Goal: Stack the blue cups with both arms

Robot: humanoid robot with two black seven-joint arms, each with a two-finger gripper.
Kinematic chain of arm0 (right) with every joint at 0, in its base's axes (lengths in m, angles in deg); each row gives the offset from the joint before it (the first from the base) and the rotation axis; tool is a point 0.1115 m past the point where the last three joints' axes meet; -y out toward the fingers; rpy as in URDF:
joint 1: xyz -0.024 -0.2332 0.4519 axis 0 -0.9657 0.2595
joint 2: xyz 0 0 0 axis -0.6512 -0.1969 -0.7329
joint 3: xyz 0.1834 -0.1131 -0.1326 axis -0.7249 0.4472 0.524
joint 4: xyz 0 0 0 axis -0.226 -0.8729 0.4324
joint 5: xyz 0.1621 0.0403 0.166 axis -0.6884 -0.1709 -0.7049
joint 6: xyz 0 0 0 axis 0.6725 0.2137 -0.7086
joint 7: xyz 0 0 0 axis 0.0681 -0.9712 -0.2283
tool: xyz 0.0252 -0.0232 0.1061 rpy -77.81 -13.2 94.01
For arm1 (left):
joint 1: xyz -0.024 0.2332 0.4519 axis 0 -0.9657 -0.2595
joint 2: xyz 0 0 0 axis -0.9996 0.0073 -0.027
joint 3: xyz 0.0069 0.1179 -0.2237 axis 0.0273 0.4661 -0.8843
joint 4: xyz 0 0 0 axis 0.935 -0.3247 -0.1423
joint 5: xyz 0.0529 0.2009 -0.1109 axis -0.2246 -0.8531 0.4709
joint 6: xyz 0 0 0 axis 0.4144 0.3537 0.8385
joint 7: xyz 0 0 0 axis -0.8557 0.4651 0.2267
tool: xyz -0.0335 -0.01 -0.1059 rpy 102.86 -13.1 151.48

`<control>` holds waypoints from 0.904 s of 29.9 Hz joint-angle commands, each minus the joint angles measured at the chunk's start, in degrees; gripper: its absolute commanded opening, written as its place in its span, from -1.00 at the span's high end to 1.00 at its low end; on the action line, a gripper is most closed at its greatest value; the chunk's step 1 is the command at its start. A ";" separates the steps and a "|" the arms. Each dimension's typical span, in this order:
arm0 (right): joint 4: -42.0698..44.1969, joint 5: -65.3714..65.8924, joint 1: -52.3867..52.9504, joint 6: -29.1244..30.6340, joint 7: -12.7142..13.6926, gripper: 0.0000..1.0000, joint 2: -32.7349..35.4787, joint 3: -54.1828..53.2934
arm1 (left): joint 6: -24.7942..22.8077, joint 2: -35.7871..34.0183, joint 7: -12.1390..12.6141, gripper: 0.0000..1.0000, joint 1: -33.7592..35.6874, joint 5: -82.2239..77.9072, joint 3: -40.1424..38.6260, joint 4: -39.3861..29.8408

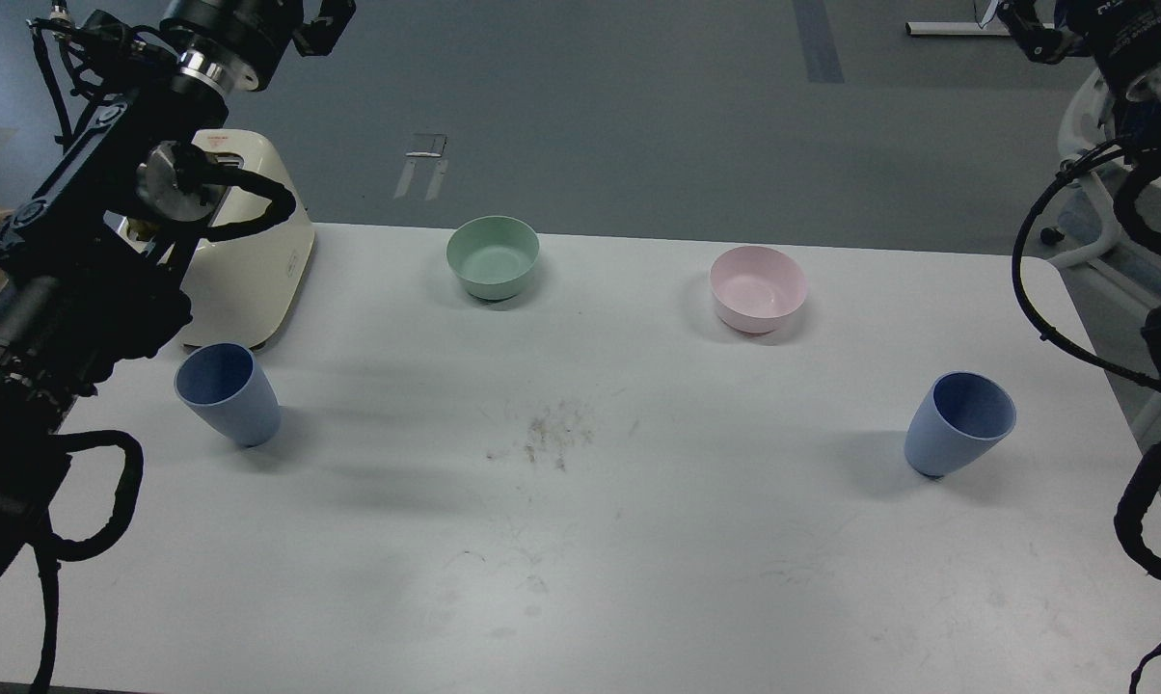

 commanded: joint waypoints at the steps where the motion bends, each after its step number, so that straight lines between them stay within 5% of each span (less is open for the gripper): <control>1: -0.14 -0.96 0.06 0.00 0.00 -1.00 0.26 0.27 | 0.58 0.05 -0.06 -0.94 -1.25 1.29 0.30 -1.99; 23: -3.39 -2.10 -0.73 0.00 0.53 -1.00 2.37 0.10 | 0.85 -1.53 0.03 -0.95 1.12 1.12 0.65 -2.61; 27: -3.39 -2.11 -0.82 0.00 0.44 -1.00 2.37 0.01 | 0.93 -3.80 -0.23 -0.94 -0.19 -3.17 1.96 -7.51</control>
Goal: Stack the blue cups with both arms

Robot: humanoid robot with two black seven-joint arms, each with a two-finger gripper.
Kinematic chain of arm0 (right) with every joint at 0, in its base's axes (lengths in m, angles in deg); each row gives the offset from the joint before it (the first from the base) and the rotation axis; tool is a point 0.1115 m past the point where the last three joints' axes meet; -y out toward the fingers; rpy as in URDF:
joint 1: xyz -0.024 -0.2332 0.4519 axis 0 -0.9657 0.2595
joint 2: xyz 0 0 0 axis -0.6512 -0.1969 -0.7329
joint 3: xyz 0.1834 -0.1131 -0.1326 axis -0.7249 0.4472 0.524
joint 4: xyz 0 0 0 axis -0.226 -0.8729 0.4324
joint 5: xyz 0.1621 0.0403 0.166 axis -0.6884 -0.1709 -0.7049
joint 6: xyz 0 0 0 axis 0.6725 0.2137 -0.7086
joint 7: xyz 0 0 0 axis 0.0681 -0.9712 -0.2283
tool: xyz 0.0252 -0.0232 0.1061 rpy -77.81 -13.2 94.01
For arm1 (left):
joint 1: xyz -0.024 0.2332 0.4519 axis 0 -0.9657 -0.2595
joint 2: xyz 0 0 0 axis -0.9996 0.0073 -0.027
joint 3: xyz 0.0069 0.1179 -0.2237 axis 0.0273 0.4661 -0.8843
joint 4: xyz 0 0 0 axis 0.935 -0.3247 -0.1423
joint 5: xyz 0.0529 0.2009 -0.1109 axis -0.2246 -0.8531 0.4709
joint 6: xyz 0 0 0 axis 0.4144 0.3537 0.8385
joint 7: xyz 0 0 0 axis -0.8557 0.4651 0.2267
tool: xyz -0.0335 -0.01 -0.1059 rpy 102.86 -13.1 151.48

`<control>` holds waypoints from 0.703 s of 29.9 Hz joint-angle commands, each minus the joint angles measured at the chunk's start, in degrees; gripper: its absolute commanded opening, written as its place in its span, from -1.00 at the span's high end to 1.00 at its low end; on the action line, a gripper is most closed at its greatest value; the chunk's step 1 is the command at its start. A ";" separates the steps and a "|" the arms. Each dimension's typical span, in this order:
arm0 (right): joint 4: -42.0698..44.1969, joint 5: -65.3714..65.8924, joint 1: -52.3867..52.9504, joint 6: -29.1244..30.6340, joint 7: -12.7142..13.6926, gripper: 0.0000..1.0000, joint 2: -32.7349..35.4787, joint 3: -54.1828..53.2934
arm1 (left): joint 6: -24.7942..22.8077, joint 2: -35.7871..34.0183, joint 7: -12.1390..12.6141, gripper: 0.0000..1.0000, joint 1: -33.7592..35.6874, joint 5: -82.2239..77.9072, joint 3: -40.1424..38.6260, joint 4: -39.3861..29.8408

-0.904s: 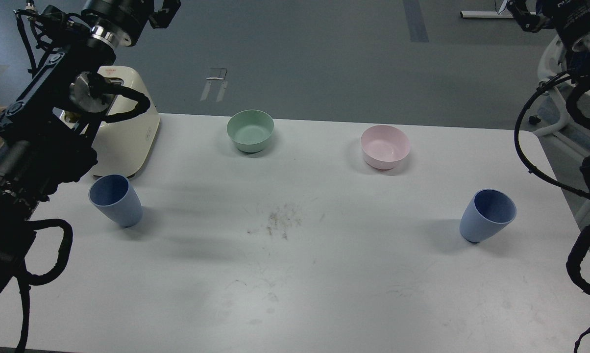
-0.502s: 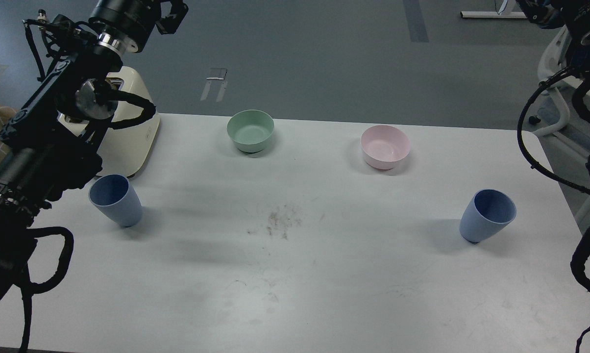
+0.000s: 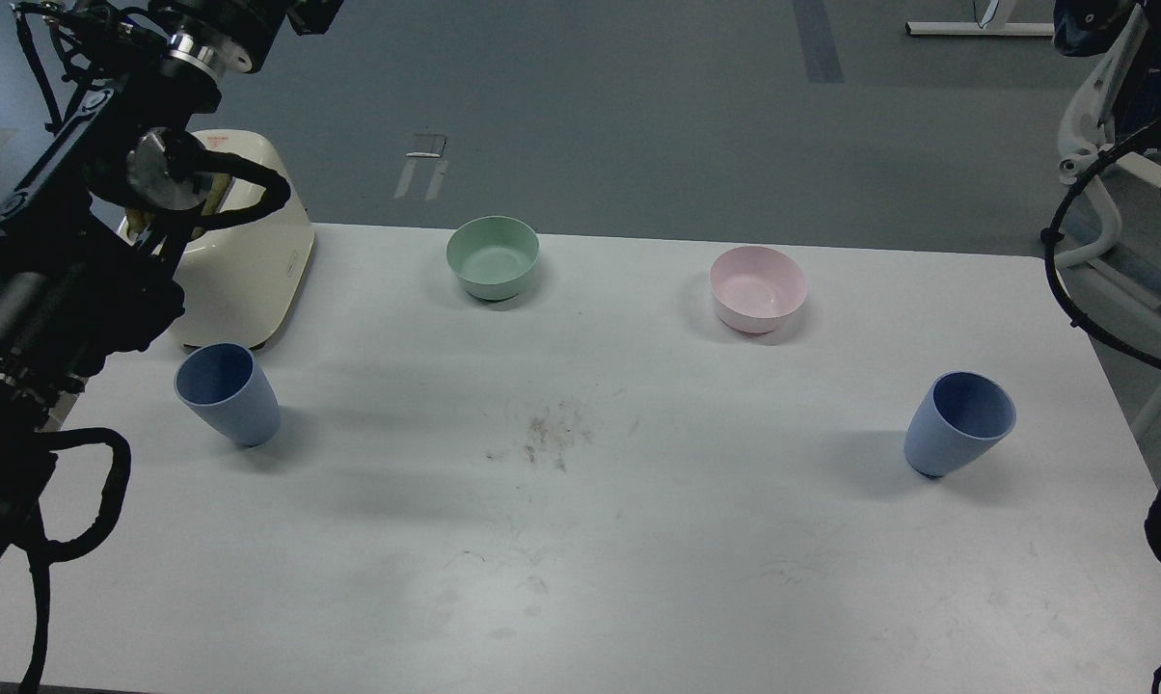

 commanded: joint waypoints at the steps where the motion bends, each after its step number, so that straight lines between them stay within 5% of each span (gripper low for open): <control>1: -0.10 -0.03 -0.04 0.00 -0.09 -1.00 0.03 -0.09 | 0.17 -3.38 -0.14 -0.94 -1.44 -4.84 1.97 -5.05; 9: -0.10 -8.10 -1.35 0.00 -0.44 -1.00 -0.06 -0.88 | 6.75 -16.72 -0.23 -0.81 -8.55 -20.11 8.47 -22.97; 16: -0.45 -8.56 -3.90 0.00 -0.44 -1.00 -0.32 -0.88 | 7.73 -31.24 -0.49 -0.79 -15.06 -33.05 9.71 -33.62; 21: -0.19 -8.38 -4.79 0.00 -0.44 -1.00 0.03 -0.36 | 7.73 -41.79 -4.27 -0.79 -21.21 -44.04 9.80 -37.23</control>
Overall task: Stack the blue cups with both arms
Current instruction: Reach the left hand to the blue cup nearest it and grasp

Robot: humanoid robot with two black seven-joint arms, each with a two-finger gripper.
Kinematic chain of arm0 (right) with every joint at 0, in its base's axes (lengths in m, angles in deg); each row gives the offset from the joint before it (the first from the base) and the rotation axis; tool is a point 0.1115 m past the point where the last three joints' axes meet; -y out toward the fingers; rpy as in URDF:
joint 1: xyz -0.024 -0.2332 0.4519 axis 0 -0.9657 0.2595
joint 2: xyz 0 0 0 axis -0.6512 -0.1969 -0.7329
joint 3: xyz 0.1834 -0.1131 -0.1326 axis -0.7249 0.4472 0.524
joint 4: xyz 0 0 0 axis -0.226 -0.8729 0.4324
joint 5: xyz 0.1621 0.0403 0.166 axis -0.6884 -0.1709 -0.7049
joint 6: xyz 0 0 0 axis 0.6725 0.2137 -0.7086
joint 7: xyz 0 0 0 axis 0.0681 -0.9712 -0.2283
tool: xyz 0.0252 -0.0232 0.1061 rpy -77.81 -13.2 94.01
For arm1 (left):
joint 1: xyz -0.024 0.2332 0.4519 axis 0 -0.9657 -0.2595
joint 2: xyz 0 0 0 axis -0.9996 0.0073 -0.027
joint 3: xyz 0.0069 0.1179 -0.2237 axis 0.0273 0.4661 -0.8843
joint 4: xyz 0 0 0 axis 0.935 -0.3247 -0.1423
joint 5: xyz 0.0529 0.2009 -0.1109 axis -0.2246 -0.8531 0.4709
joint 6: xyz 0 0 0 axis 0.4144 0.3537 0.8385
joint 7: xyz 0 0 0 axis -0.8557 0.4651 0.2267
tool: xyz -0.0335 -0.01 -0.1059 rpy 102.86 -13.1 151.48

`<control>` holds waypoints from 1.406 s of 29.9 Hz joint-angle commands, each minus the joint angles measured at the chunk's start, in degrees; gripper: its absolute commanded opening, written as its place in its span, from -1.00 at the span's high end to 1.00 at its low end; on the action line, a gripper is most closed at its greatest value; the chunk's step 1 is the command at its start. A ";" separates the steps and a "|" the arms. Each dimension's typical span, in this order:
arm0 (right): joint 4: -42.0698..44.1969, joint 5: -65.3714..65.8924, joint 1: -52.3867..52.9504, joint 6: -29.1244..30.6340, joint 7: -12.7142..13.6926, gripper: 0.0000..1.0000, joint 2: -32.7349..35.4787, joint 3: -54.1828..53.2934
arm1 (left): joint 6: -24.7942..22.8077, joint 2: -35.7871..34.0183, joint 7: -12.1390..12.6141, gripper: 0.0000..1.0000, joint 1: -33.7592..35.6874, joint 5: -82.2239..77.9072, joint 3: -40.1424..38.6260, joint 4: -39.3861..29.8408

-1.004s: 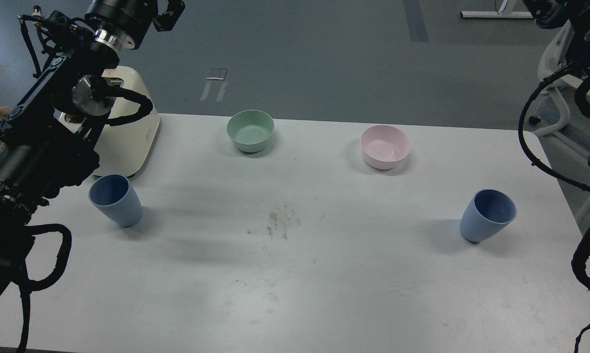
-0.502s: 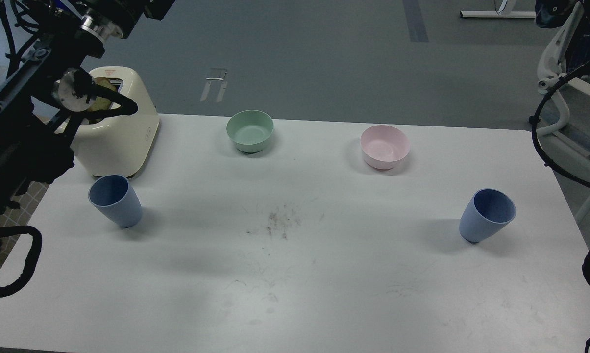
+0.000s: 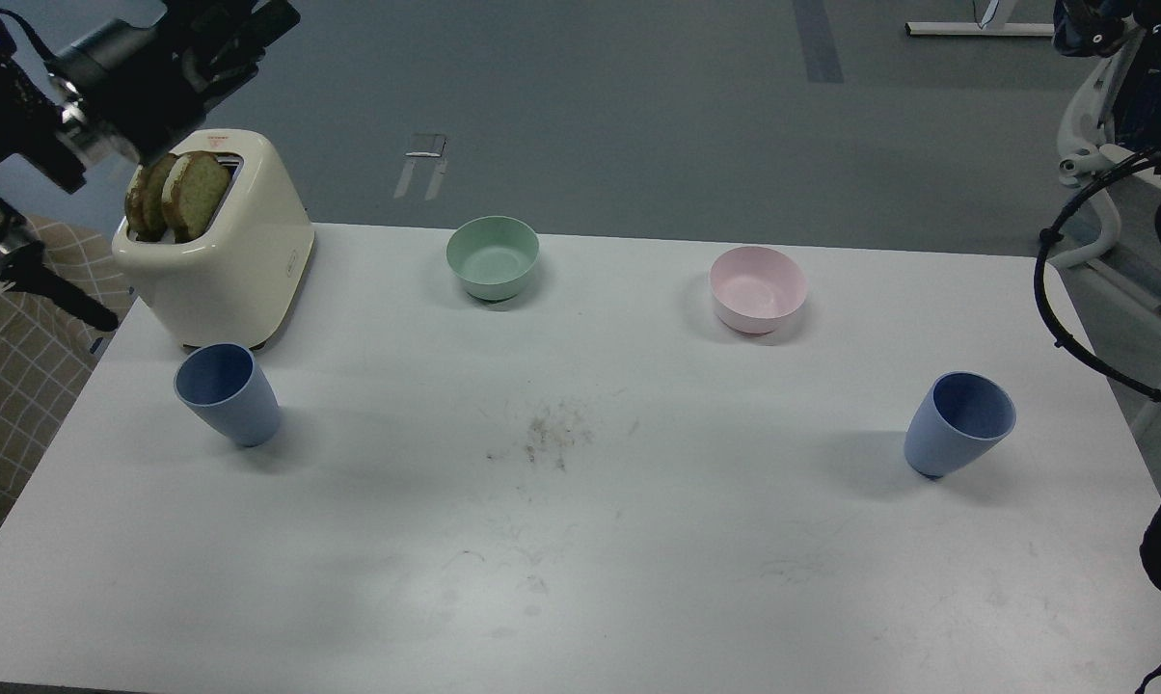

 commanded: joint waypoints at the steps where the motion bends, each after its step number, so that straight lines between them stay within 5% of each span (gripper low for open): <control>1: 0.39 0.26 -0.26 0.00 0.01 -1.00 0.30 0.24 | -0.01 -5.87 -2.16 -0.79 -3.87 -7.37 0.09 -1.64; 8: 0.83 0.27 -1.58 0.00 0.01 -1.00 2.59 0.42 | 0.60 -11.24 -2.16 -0.79 -9.06 -28.25 2.63 -1.73; 14: 0.56 0.18 -1.67 0.00 0.01 -1.00 3.12 0.33 | 5.96 -13.27 -2.43 -0.78 -10.12 -43.85 10.54 -0.42; 29: 0.12 0.00 -2.72 0.00 0.01 -1.00 4.52 -0.29 | 6.93 -8.79 -3.92 -0.48 -10.73 -44.29 16.97 9.60; 34: -0.67 -0.09 -2.72 0.00 0.01 -1.00 4.52 -0.29 | 6.85 -4.40 -6.38 -0.29 -10.91 -43.07 16.97 16.19; 42: -0.32 0.00 -2.90 0.00 0.01 -1.00 4.88 -0.29 | 6.76 -2.90 -6.47 -0.14 -11.78 -40.60 17.40 16.46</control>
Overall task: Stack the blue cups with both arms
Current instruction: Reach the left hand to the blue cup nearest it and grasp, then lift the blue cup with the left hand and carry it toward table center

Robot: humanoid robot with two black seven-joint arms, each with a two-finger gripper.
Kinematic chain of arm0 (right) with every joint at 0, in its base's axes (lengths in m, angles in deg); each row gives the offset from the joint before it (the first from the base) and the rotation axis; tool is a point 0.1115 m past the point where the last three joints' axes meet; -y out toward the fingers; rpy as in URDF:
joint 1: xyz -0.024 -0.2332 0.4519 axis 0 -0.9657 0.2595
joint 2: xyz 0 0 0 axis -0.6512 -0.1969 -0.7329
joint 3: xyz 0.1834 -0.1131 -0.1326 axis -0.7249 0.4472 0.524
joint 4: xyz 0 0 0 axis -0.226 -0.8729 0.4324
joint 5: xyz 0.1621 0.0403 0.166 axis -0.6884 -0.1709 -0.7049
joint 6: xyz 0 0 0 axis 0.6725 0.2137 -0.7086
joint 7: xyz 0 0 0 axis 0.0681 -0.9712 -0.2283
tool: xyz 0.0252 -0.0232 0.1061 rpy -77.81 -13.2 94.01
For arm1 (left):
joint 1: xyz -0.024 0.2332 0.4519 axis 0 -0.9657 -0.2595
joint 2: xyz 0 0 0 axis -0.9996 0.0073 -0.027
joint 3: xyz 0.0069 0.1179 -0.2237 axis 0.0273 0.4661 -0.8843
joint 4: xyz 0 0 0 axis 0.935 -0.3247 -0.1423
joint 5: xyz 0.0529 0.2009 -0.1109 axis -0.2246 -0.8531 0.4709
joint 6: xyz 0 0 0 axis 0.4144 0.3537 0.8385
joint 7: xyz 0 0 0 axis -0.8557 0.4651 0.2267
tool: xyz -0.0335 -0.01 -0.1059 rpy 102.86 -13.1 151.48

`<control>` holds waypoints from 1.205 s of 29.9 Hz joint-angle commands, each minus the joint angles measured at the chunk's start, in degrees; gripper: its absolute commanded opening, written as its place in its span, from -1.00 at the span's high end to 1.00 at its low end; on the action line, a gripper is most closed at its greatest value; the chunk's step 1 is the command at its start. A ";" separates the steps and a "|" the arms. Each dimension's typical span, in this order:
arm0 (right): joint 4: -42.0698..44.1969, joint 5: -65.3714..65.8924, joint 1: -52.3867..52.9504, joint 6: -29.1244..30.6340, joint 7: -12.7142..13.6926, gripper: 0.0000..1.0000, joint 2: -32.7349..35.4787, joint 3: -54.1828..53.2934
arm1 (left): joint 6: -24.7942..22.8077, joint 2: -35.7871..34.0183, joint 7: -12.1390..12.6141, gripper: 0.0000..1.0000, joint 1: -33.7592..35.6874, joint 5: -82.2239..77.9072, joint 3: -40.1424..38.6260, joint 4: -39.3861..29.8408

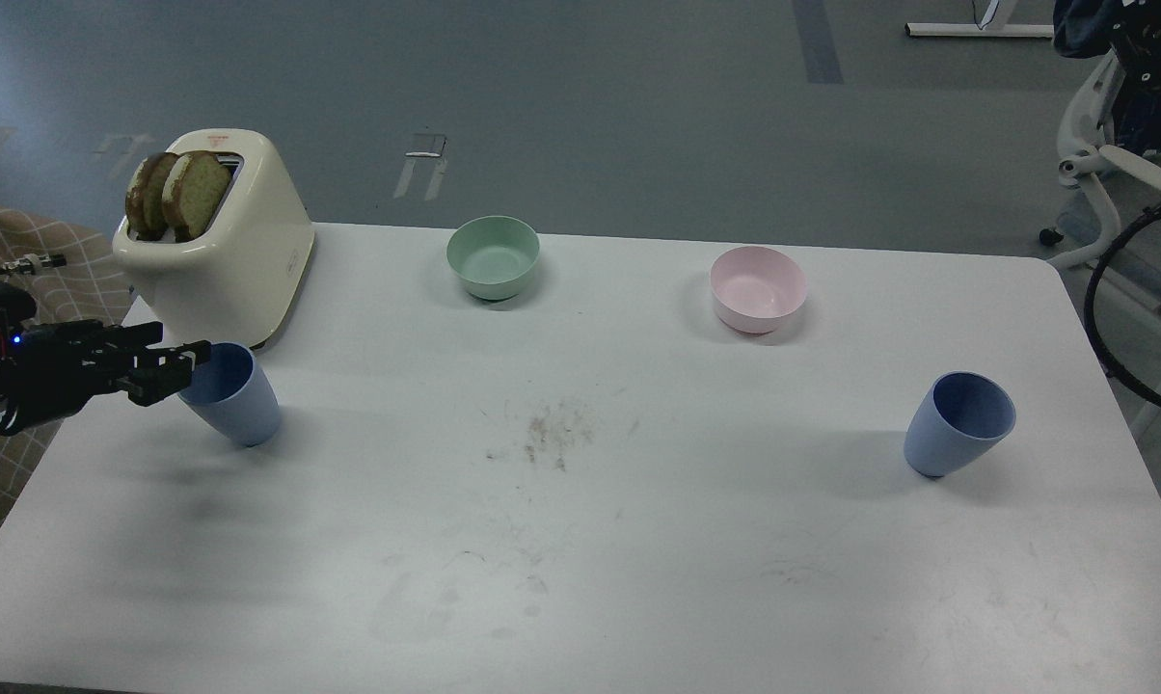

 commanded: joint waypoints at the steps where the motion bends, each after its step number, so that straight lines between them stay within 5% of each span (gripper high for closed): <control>1: 0.12 0.04 -0.07 0.00 -0.01 -1.00 0.12 0.07 | 0.00 0.22 -0.04 -0.11 -0.40 0.28 0.32 0.02; 3: 0.03 0.04 -0.07 0.00 0.07 -1.00 0.03 0.07 | 0.00 0.48 -0.04 0.10 -0.49 0.28 0.41 0.11; 7: -0.14 -0.05 -0.07 0.00 -0.01 -1.00 0.03 0.07 | 0.09 1.01 0.05 0.22 -1.19 0.28 0.32 0.90; 15: 0.03 0.04 -0.16 0.00 -0.01 -1.00 0.56 -0.02 | 0.09 2.33 -0.13 0.98 -1.37 -0.33 0.32 1.25; 27: 0.03 -0.05 -1.22 0.00 -0.01 -1.00 1.70 -0.11 | -1.23 -2.06 -1.94 1.00 3.81 -0.42 0.15 -6.91; 36: 0.03 -0.05 -2.10 0.00 -0.01 -1.00 2.67 -0.90 | -13.97 0.82 -1.94 1.00 18.40 -3.49 0.15 -16.59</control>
